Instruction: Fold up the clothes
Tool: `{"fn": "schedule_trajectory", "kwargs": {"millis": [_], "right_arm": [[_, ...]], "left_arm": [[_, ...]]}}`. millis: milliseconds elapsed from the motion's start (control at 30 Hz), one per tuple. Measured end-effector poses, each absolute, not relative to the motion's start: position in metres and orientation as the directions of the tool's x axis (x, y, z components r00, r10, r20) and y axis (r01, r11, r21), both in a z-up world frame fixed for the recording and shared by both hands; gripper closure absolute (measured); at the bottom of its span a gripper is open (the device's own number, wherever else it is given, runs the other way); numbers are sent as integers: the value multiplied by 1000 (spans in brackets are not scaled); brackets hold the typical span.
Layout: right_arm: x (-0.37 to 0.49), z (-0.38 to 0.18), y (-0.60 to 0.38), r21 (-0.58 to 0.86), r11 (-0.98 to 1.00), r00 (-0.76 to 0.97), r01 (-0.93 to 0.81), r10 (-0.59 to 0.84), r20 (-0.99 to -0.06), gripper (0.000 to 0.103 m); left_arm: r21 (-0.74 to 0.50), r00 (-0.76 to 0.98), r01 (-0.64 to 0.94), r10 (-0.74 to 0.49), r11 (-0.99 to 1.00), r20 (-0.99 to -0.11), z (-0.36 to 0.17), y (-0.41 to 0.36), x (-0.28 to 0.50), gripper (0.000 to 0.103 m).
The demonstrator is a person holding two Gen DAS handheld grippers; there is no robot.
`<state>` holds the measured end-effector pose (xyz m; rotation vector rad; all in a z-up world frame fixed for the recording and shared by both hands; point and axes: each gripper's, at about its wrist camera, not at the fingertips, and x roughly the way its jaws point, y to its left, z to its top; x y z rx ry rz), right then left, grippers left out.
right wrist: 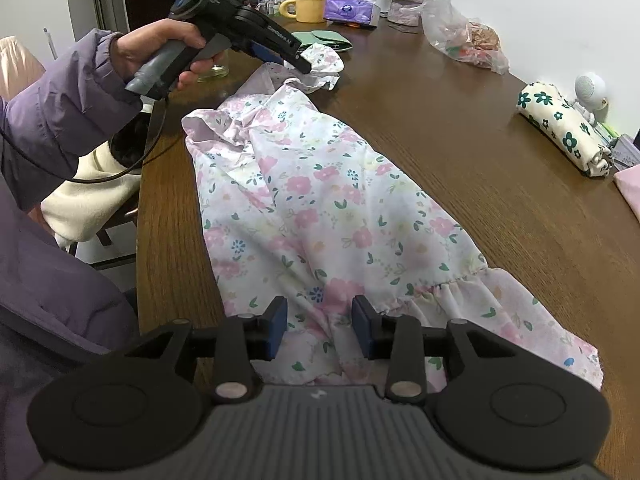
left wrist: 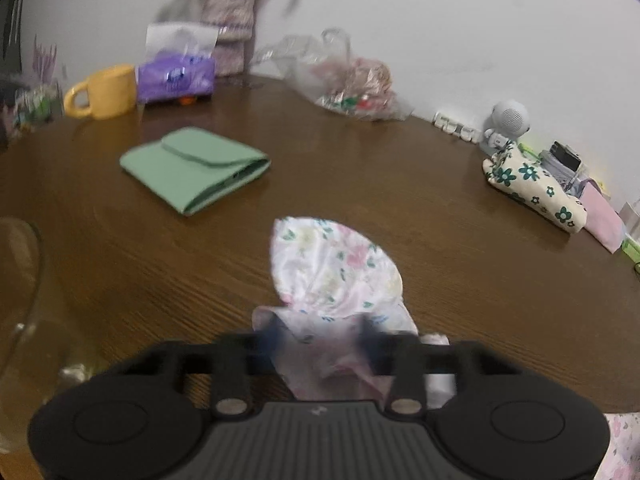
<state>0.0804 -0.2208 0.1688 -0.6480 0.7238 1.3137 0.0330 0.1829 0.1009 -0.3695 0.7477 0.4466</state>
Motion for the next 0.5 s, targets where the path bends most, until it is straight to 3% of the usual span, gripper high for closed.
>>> {"fn": "schedule_trajectory", "kwargs": {"millis": [167, 367, 500], "right_arm": [[82, 169, -221, -12, 155, 106, -988, 617, -780, 67], [80, 174, -224, -12, 163, 113, -987, 628, -770, 67], [80, 178, -227, -13, 171, 121, -985, 637, -762, 67]], "left_arm": [[-203, 727, -455, 230, 867, -647, 112, 172, 17, 100], [-144, 871, -186, 95, 972, -482, 162, 110, -33, 101], [-41, 852, -35, 9, 999, -523, 151, 55, -51, 101]]}}
